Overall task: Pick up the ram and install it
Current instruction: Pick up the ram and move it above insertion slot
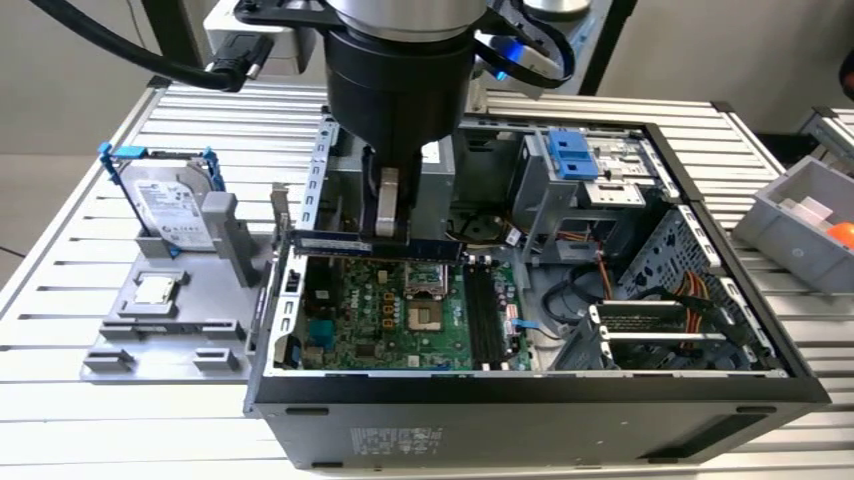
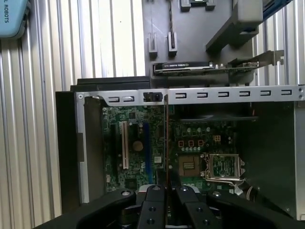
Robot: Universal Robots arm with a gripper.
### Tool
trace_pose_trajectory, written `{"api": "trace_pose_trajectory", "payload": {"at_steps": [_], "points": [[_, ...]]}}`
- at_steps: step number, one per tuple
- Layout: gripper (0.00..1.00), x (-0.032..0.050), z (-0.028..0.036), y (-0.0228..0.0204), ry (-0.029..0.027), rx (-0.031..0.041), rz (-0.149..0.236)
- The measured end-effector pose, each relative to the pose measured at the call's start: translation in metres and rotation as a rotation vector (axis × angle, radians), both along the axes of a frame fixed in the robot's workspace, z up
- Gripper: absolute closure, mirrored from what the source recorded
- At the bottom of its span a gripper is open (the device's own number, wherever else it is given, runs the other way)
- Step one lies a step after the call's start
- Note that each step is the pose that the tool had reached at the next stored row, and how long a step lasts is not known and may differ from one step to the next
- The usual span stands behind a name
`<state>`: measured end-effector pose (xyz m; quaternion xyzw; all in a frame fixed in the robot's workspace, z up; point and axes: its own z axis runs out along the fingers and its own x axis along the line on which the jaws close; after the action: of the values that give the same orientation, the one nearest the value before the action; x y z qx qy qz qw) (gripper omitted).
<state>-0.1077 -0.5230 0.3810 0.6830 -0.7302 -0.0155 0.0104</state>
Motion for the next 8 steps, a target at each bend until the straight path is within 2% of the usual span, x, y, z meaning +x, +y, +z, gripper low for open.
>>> {"api": "trace_pose_trajectory", "payload": {"at_steps": [8], "points": [[1.0,0.0127,0.0001,0.0,0.0002,-0.0001,0.0]]}}
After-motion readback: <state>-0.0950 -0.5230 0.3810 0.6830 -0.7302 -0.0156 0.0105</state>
